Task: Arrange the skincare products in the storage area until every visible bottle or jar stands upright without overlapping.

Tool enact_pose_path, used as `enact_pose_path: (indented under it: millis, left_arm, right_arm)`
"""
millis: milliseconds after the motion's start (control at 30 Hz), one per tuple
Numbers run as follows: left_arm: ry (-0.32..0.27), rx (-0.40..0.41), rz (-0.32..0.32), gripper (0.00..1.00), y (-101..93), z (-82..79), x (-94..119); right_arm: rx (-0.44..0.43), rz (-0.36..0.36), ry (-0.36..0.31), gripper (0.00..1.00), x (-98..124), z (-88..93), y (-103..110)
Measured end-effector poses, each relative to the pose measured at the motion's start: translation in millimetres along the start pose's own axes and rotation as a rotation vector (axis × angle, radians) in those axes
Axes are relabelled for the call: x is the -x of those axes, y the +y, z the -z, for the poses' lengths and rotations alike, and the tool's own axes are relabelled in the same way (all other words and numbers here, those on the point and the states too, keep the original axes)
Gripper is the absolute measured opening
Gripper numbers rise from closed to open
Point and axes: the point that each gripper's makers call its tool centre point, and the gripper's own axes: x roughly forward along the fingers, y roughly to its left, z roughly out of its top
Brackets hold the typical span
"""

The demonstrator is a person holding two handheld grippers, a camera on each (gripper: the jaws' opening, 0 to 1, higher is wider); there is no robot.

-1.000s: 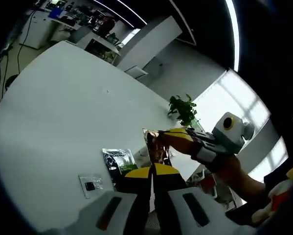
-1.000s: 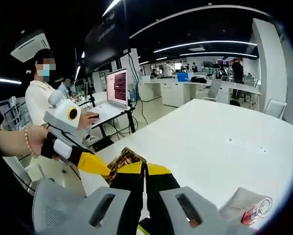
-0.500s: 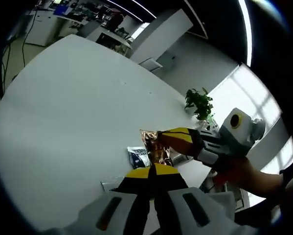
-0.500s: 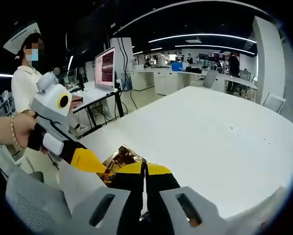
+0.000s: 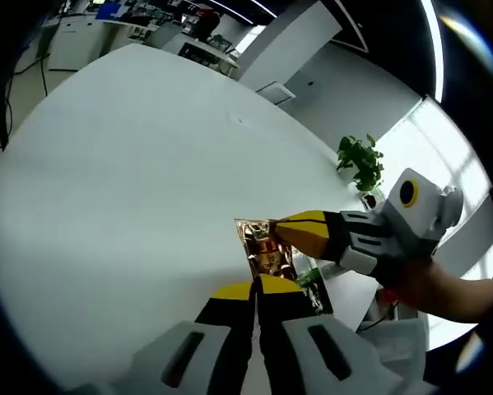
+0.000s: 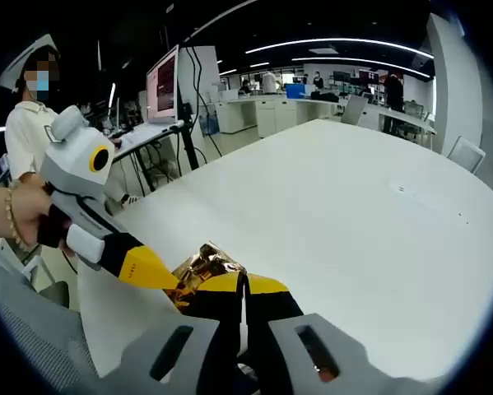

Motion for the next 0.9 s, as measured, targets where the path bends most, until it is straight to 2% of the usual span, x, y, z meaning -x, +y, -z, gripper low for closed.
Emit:
enact_pose_path:
  millis: [267, 467, 667, 900]
  left_arm:
    - [0.037, -0.017, -0.046, 0.0, 17.2, 7.7, -15.8]
    - [0.072, -0.059, -0.086, 0.0, 32.8, 12.4, -27.1]
    - [0.08, -0.069, -0.102, 0.0, 32.4, 11.7, -27.7]
    - [0.078, -0.086, -0.106, 0.0, 31.8, 11.5, -30.2]
  right_arm:
    - [0.036, -0.009, 0.047, 0.01, -22.7, 19.2, -5.8]
    - [0.07, -0.012, 0.09, 0.01, -32.2, 30.8, -6.2]
    - [0.095, 0.001, 0.11, 0.01, -39.4, 39.2, -9.4]
    - [0.118, 0.003, 0.117, 0.01, -39.6, 40.1, -11.3]
